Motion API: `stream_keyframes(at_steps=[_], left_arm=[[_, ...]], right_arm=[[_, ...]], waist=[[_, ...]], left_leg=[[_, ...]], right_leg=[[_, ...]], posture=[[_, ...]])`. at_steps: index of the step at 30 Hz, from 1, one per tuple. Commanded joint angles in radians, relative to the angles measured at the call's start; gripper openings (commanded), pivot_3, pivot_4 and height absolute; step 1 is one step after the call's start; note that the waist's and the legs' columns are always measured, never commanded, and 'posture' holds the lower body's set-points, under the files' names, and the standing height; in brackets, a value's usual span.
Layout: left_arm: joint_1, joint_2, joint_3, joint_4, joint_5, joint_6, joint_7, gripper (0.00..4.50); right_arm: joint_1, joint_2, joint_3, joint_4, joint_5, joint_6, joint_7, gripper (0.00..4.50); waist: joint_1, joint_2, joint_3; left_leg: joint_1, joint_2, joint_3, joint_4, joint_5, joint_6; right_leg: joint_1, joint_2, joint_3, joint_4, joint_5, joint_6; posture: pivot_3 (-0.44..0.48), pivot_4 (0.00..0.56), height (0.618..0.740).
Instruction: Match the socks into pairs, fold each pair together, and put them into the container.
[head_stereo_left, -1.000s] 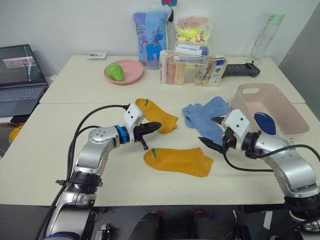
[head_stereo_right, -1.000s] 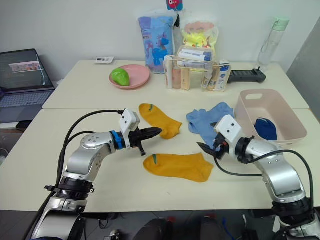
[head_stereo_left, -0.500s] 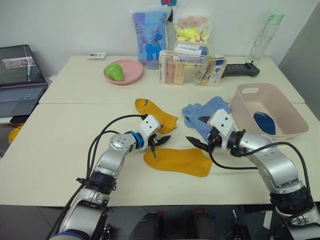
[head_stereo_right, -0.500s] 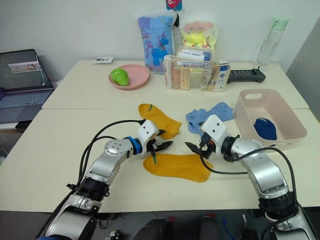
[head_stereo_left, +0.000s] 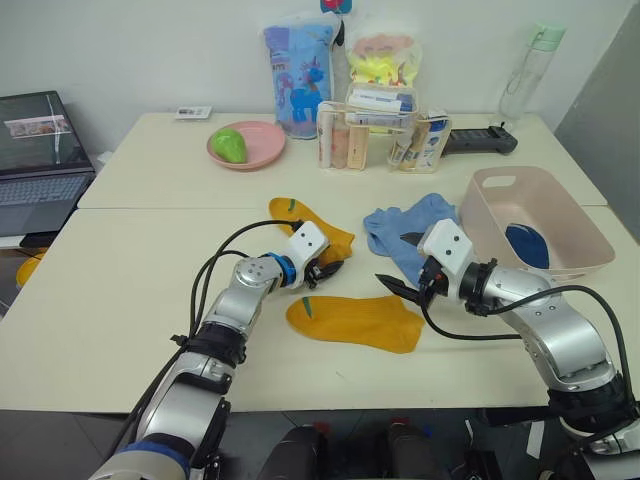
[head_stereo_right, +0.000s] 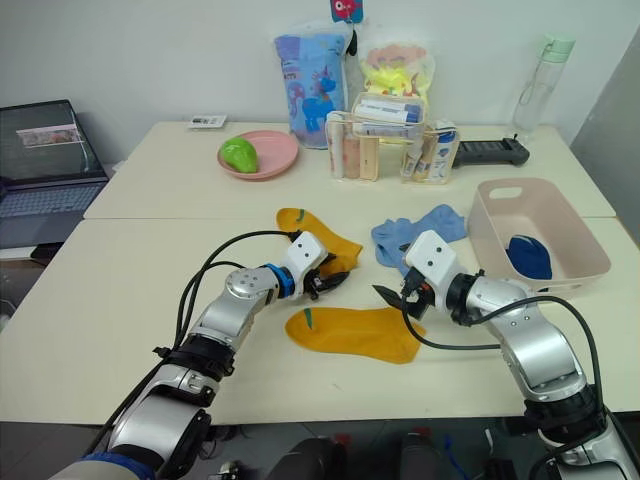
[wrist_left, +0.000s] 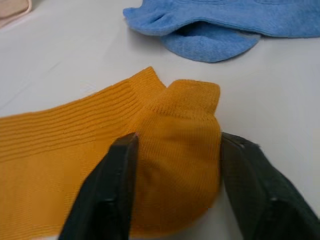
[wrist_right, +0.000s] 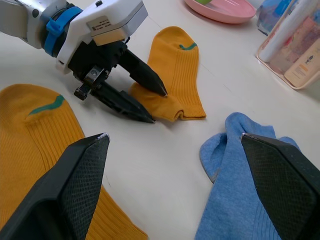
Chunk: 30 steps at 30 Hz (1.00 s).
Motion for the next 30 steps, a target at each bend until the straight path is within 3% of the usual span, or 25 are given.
stream_keyframes(at_steps=[1, 5, 13, 19, 23, 28, 30], left_arm=[[-0.011, 0.002, 0.042, 0.045, -0.004, 0.056, 0.042, 1.32], [-0.011, 0.0, 0.049, 0.053, -0.003, 0.038, 0.058, 0.03], [0.047, 0.022, 0.082, -0.13, -0.073, 0.041, -0.01, 0.03], [0.184, 0.182, 0.078, -0.613, -0.286, 0.305, -0.252, 0.03], [0.227, 0.261, 0.04, -0.772, -0.366, 0.429, -0.333, 0.03], [0.269, 0.283, -0.09, -0.806, -0.29, 0.413, -0.339, 0.03], [0.267, 0.265, -0.105, -0.802, -0.275, 0.381, -0.324, 0.58]], right_arm=[[-0.008, -0.006, -0.007, -0.041, -0.005, -0.02, -0.005, 4.5], [-0.009, -0.004, -0.005, -0.042, -0.004, -0.022, -0.005, 4.5], [-0.007, -0.006, -0.014, -0.039, 0.001, -0.027, 0.004, 4.5], [0.016, -0.025, -0.037, -0.018, 0.003, -0.041, 0.012, 4.5], [0.029, -0.047, -0.052, 0.006, 0.0, -0.064, 0.029, 4.5], [0.042, -0.119, -0.076, 0.052, -0.01, -0.108, 0.074, 4.5], [0.054, -0.145, -0.075, 0.055, -0.015, -0.123, 0.093, 4.5]], waist=[[0.0, 0.0, 0.0], [0.0, 0.0, 0.0], [-0.001, 0.0, 0.0], [-0.001, 0.0, 0.0], [0.0, 0.0, 0.0], [0.002, 0.0, 0.0], [0.003, 0.0, 0.0]], left_leg=[[0.0, 0.0, 0.0, 0.0, 0.0, 0.0], [0.0, 0.0, 0.0, 0.0, 0.0, 0.0], [0.0, 0.0, 0.0, 0.0, 0.0, 0.0], [-0.001, 0.0, 0.0, -0.001, 0.0, 0.0], [-0.001, 0.0, 0.0, -0.001, 0.0, 0.0], [-0.001, 0.0, 0.0, -0.001, 0.0, 0.0], [-0.001, 0.0, 0.0, -0.001, 0.0, 0.0]], right_leg=[[0.0, 0.0, 0.0, 0.0, 0.0, 0.0], [0.0, 0.0, 0.0, 0.0, 0.0, 0.0], [-0.001, 0.0, 0.0, -0.001, 0.0, 0.0], [-0.001, 0.0, 0.0, -0.001, 0.0, 0.0], [0.0, 0.0, 0.0, -0.001, 0.0, 0.0], [0.0, 0.0, 0.001, -0.002, 0.0, 0.0], [0.0, 0.0, 0.001, -0.002, 0.0, 0.0]], posture=[[0.0, 0.15, 0.74], [0.0, 0.15, 0.74], [0.0, 0.15, 0.74], [0.0, 0.15, 0.74], [0.0, 0.15, 0.74], [0.0, 0.15, 0.74], [0.0, 0.15, 0.74]])
